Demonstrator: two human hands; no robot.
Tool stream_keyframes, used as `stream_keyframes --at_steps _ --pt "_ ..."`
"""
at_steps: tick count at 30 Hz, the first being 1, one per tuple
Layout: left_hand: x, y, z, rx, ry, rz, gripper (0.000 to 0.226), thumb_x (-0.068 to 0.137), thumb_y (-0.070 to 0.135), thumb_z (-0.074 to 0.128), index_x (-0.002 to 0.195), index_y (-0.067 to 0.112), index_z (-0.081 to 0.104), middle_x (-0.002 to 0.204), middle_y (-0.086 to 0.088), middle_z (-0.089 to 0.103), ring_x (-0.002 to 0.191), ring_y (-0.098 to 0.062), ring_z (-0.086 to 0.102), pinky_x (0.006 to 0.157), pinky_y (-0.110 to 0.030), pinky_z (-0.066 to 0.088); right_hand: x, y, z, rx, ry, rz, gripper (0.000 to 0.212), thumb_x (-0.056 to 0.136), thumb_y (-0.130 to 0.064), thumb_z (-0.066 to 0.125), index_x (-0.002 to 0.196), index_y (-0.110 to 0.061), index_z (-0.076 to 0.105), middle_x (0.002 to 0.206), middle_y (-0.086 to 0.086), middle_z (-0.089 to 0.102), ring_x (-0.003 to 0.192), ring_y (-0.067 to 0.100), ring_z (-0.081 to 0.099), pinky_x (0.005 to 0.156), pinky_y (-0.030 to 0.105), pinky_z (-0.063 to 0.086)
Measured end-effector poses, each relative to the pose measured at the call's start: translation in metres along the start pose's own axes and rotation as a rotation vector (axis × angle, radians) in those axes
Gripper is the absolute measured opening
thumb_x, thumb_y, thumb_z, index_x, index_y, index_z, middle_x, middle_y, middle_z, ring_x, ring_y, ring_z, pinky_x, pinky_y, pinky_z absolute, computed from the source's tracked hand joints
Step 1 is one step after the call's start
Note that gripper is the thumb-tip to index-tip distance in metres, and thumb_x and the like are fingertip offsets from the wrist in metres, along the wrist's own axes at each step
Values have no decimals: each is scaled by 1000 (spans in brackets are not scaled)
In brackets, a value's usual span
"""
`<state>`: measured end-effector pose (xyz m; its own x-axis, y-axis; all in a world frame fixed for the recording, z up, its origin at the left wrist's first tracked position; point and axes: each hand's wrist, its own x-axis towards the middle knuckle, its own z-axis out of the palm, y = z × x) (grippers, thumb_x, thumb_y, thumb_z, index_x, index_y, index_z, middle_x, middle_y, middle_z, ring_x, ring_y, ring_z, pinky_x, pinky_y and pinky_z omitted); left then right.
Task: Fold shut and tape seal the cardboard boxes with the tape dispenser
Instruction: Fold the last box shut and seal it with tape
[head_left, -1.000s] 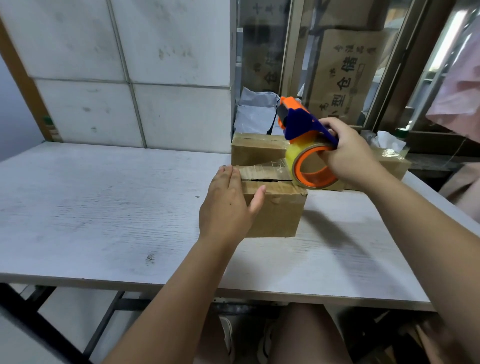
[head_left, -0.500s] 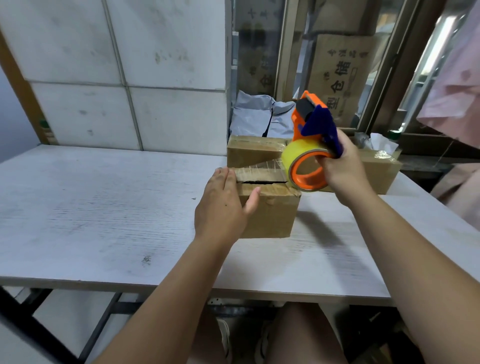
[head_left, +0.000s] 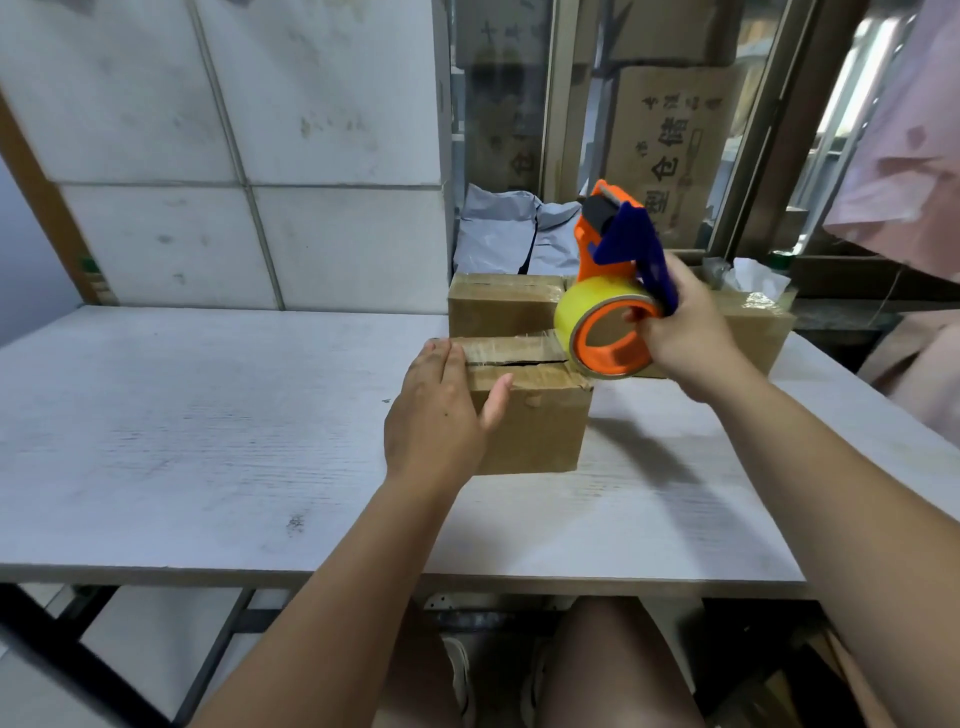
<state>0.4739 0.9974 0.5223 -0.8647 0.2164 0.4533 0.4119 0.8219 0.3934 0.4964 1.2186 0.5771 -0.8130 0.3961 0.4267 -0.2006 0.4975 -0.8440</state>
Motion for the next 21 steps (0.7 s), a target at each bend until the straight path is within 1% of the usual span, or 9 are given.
stream_keyframes --at_steps 1,3,5,7,11,13,15,18,21 --pt "0 0 0 7 4 3 67 94 56 34 146 14 34 155 -1 28 144 -13 18 112 -27 23 3 -1 0 -30 -16 -18 63 80 15 52 123 -31 52 112 -6 58 107 20 54 82 36 48" --pt "0 0 0 20 7 9 67 94 57 34 146 13 35 154 -2 29 143 -13 20 113 -27 21 7 -3 -2 -95 -27 -34 62 81 14 53 127 -28 51 116 -4 58 110 22 53 81 33 44" --pt "1 -1 -1 36 8 19 68 94 57 34 145 13 36 154 -2 30 143 -14 21 114 -26 19 8 -3 -6 -183 -28 -45 61 82 14 52 127 -27 51 118 -3 58 110 20 51 81 30 41" --pt "1 -2 -1 55 7 30 68 93 57 33 145 13 36 154 -2 31 143 -14 21 114 -26 19 7 -2 -9 -226 -20 -50 63 82 15 51 127 -29 52 120 -2 58 112 21 51 82 31 41" --pt "2 -3 -2 93 -1 44 69 93 59 30 145 13 37 153 -2 32 143 -14 23 113 -26 20 0 1 -13 -297 4 -48 63 80 16 47 125 -27 53 114 -2 58 104 21 50 80 29 39" --pt "3 -4 -2 102 1 46 69 93 59 30 144 13 38 153 -2 32 143 -14 23 113 -26 19 -8 10 -15 -333 28 -30 64 77 16 46 123 -27 55 112 -4 58 104 21 50 82 29 39" --pt "3 -5 -2 113 1 51 68 94 58 30 144 14 38 153 -1 33 143 -14 24 113 -26 20 -17 30 -14 -290 46 49 64 77 15 45 121 -30 56 111 -4 60 107 22 53 84 29 39" --pt "2 -5 -2 106 -1 54 67 94 58 30 144 14 38 153 -1 33 143 -13 23 113 -26 20 -30 53 -2 -84 84 172 63 80 14 43 113 -38 55 108 -2 65 106 26 58 84 34 46" --pt "3 -6 -1 111 2 69 67 94 58 30 144 15 39 153 -1 33 143 -13 23 113 -27 20 -34 56 5 -4 95 241 56 86 10 42 117 -35 54 109 1 64 102 27 60 81 34 45"
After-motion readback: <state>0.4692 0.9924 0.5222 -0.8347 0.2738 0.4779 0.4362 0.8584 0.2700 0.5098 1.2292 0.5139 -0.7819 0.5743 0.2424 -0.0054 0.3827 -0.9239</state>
